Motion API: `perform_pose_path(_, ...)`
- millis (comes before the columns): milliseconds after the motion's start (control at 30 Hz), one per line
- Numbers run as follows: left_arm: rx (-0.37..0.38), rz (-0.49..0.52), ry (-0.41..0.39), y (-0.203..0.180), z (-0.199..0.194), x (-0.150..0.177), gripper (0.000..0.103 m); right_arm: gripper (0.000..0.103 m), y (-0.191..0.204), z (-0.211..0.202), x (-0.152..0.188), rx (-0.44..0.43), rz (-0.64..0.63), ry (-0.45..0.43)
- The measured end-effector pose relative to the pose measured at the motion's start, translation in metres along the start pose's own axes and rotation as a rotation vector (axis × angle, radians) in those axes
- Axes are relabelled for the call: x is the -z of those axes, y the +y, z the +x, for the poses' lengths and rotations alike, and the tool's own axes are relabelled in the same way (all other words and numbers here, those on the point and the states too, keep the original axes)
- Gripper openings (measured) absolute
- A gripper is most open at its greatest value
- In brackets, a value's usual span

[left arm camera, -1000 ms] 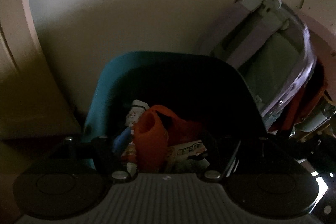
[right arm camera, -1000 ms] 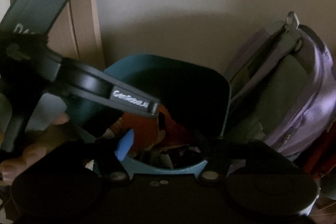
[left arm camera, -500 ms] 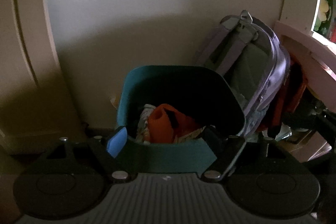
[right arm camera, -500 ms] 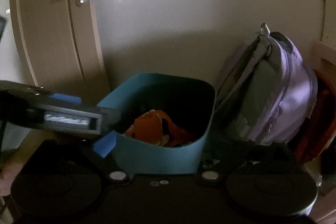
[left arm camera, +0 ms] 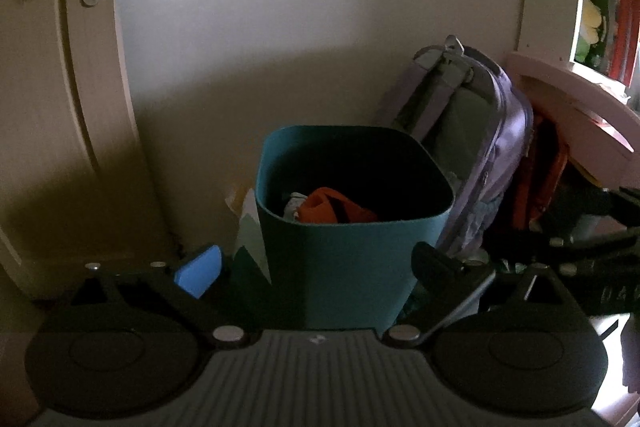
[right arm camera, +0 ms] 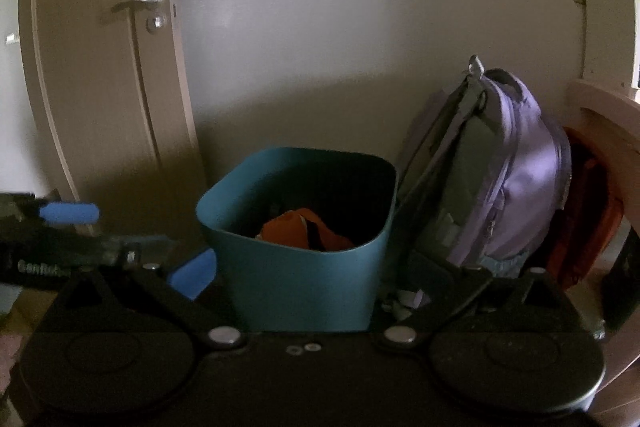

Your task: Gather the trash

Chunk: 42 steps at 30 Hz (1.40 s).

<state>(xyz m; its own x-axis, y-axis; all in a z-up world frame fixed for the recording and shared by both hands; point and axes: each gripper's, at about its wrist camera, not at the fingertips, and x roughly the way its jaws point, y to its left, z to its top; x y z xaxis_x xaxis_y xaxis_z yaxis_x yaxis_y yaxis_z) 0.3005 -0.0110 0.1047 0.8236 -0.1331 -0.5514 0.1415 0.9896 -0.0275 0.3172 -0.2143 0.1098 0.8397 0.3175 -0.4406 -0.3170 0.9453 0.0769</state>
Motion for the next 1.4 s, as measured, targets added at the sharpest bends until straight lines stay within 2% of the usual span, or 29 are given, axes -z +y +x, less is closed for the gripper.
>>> perform_pose_path(500, -0.005, -0.044, -0.02, 0.005, -0.023, 0.016, 0.102, 0.103, 0.014, -0.026, 0.01, -0.019, -0.006, -0.037)
perform_pose_path(1400, -0.032, -0.013, -0.079, -0.004, -0.058, 0.018, 0.102, 0.103, 0.015, -0.052, 0.016, -0.029, 0.005, -0.066)
